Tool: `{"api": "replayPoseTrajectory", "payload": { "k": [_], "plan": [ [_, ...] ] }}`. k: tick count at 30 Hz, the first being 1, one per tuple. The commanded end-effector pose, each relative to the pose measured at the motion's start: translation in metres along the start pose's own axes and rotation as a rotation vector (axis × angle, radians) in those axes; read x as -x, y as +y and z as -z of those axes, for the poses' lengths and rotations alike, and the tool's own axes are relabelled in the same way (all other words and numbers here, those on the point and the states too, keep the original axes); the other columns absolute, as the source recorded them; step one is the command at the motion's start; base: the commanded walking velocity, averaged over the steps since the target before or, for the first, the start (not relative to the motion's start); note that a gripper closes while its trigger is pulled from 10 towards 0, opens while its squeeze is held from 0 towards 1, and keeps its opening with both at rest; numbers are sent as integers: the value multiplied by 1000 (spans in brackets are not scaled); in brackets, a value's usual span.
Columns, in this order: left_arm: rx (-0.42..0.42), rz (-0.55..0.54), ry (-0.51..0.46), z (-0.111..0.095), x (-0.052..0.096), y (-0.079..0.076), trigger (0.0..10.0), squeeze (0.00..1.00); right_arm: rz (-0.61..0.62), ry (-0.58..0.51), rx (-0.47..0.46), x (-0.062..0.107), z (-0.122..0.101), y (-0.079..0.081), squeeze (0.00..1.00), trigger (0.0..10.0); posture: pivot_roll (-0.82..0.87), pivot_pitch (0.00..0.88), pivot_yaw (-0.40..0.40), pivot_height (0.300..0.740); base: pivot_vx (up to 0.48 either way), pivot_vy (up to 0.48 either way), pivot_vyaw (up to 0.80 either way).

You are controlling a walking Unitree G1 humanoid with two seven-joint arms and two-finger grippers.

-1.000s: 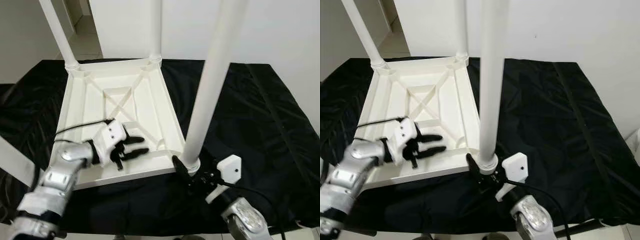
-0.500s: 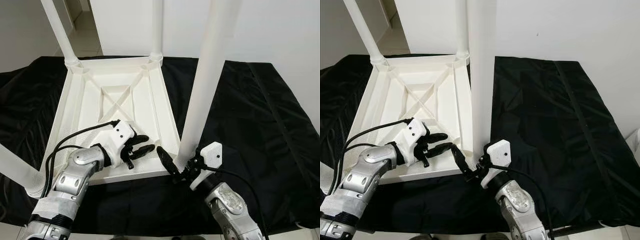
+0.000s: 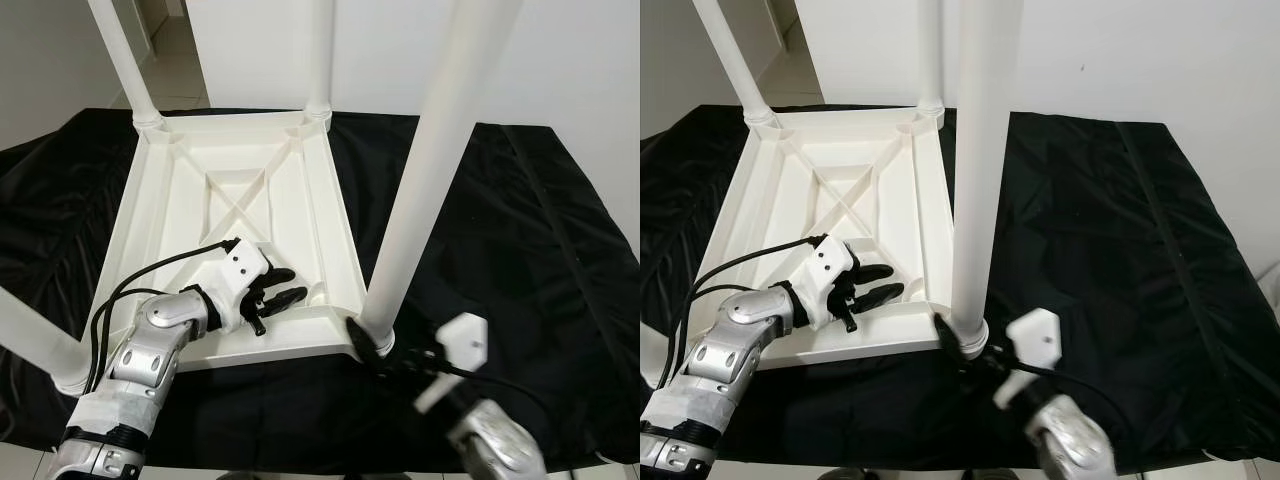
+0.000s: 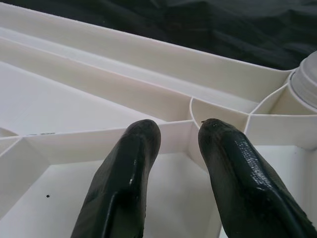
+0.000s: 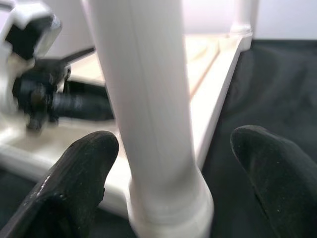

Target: Building children table

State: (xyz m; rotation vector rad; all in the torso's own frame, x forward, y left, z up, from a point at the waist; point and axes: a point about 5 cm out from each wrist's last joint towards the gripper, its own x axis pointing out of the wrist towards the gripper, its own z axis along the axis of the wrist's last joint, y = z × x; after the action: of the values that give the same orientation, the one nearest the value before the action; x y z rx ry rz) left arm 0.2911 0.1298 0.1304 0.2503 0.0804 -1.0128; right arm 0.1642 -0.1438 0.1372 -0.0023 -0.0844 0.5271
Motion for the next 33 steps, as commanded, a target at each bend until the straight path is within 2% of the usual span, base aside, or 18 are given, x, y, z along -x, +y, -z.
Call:
{"api": "replayPoseTrajectory", "payload": {
  "k": [1,2,6,8,11,13,14,16,17,20,22,23,25,27,28,29,30,33],
  "plan": [
    [2,-136,2,1,2,10,10000,0,-45,20,-5,11,-1,-1,0,10000,-53,53,50,740,0,0,0],
    [-2,-134,1,0,1,10,10000,0,-66,54,7,20,1,-3,0,10000,-56,51,53,740,0,0,0],
    [-7,-133,1,-1,0,12,10000,0,-72,111,17,30,5,-8,0,10000,-59,51,54,740,0,0,0],
    [-10,-138,-1,-1,0,13,10000,0,-51,159,23,45,6,-15,0,10000,-65,51,53,740,0,0,0],
    [-7,-150,0,0,0,13,10000,0,-26,175,44,52,6,-20,0,10000,-65,51,53,740,0,0,0],
    [-8,-223,-1,1,0,16,10000,0,144,188,90,69,2,-41,0,10000,-61,53,51,740,0,0,0],
    [-8,-223,-1,1,0,16,10000,0,144,188,90,69,2,-41,0,10000,-61,53,51,740,0,0,0],
    [-10,-287,-15,1,-2,18,10000,0,335,143,137,74,-3,-60,0,10000,-62,54,52,740,0,0,0],
    [-6,-309,-23,1,-3,18,10000,0,419,107,133,72,-5,-66,0,10000,-63,53,55,740,0,0,0],
    [-3,-321,-29,1,-3,18,10000,0,465,84,126,70,-6,-69,0,10000,-63,53,55,740,0,0,0],
    [27,-357,-37,-1,-8,20,10000,0,573,-4,118,57,-9,-74,0,10000,-62,52,59,740,0,0,0],
    [27,-357,-37,-1,-8,20,10000,0,573,-4,118,57,-9,-74,0,10000,-62,52,59,740,0,0,0],
    [55,-401,-73,-7,-16,24,10000,0,673,-85,86,33,-9,-76,0,10000,-59,48,61,740,0,0,0],
    [55,-401,-73,-7,-16,24,10000,0,673,-85,86,33,-9,-76,0,10000,-59,48,61,740,0,0,0],
    [58,-421,-87,-10,-20,26,10000,0,710,-102,63,22,-7,-76,0,10000,-57,48,57,740,0,0,0],
    [58,-421,-87,-10,-20,26,10000,0,710,-102,63,22,-7,-76,0,10000,-57,48,57,740,0,0,0],
    [62,-439,-97,-12,-23,28,10000,0,747,-108,58,13,-6,-76,0,10000,-57,44,56,740,0,0,0],
    [72,-470,-112,-14,-27,31,10000,0,807,-105,63,5,-4,-78,0,10000,-60,39,49,740,0,0,0]
  ]
}}
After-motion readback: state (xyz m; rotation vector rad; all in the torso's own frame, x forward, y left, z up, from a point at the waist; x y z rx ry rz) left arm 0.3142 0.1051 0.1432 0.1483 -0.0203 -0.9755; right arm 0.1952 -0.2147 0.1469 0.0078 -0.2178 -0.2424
